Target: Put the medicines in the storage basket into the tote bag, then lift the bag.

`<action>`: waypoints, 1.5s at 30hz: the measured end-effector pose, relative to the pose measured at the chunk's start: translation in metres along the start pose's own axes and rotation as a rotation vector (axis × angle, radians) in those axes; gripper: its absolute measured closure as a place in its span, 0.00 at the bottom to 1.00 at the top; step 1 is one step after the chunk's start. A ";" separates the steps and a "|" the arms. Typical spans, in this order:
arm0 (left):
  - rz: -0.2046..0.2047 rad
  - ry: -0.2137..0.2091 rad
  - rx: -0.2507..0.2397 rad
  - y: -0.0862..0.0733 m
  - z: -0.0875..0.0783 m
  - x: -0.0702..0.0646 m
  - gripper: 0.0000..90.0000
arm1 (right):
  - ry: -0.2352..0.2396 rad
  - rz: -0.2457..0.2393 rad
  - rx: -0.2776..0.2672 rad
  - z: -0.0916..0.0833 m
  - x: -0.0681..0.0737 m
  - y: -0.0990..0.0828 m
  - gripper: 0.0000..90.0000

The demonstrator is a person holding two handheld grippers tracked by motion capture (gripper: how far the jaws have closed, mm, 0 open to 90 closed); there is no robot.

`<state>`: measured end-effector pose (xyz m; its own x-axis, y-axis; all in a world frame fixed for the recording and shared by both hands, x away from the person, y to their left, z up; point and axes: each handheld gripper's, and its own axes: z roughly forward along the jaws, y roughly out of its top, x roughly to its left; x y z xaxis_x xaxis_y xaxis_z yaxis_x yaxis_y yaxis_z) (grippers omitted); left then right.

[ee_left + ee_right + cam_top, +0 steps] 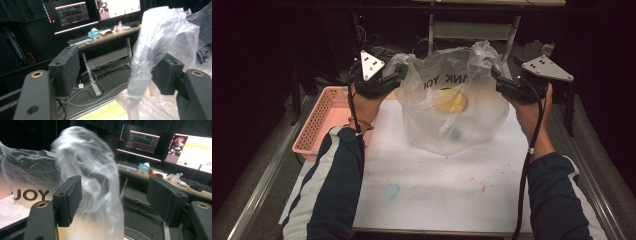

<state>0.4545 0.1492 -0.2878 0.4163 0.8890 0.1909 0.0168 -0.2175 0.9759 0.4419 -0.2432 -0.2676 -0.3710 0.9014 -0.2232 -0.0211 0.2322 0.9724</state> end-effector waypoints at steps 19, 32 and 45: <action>0.088 -0.088 -0.011 -0.042 -0.070 -0.012 0.21 | 0.071 -0.018 0.055 -0.017 0.028 -0.040 0.32; 0.166 -0.118 0.069 -0.097 -0.083 -0.019 0.21 | 0.100 -0.029 0.055 -0.031 0.051 -0.064 0.31; 0.198 -0.157 0.119 -0.111 -0.099 -0.029 0.21 | 0.153 -0.048 0.088 -0.045 0.067 -0.089 0.26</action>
<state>0.3507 0.1875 -0.3917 0.5574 0.7533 0.3490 0.0241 -0.4348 0.9002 0.3773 -0.2197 -0.3660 -0.5085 0.8239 -0.2502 0.0363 0.3108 0.9498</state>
